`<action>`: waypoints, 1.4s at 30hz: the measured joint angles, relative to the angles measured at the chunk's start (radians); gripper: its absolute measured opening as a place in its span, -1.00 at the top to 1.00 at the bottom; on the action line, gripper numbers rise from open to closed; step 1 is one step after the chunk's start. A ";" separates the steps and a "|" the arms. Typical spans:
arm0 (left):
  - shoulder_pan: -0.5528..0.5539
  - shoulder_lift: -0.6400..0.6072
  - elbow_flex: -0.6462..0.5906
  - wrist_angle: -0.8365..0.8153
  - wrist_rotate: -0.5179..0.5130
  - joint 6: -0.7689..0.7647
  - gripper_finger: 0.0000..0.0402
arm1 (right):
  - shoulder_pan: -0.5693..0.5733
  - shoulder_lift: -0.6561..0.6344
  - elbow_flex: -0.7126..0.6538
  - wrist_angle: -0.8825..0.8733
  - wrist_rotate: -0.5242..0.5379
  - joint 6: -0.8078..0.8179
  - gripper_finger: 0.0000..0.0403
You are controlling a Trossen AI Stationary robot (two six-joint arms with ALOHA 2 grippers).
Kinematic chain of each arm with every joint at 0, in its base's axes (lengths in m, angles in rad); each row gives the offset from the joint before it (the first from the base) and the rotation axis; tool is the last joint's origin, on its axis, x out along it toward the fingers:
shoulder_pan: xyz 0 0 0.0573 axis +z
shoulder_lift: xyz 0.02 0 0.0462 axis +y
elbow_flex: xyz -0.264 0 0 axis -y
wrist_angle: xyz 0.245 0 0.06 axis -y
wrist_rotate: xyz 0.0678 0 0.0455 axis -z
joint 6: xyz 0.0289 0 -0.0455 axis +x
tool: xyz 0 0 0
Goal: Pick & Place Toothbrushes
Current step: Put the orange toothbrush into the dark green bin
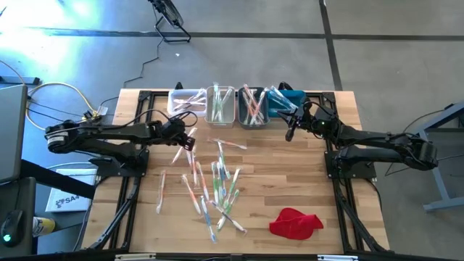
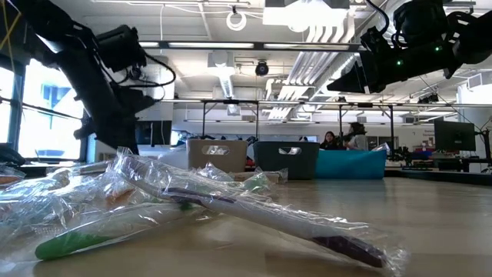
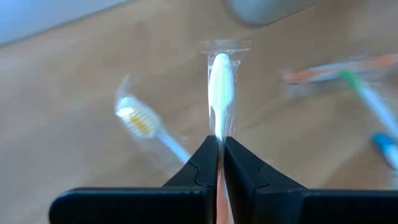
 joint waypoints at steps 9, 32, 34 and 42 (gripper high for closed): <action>0.000 -0.198 0.000 0.007 0.083 0.085 0.96 | 0.000 0.000 0.000 0.000 0.000 0.000 0.94; 0.000 -0.270 0.000 0.459 0.178 0.360 0.96 | 0.000 0.000 0.000 0.000 0.000 0.000 0.94; 0.000 -0.253 0.000 0.468 0.178 0.360 0.96 | 0.000 0.000 0.000 0.000 0.000 0.000 0.94; 0.000 -0.107 0.000 0.675 0.188 0.392 0.96 | 0.000 0.000 0.000 0.002 0.000 0.000 0.94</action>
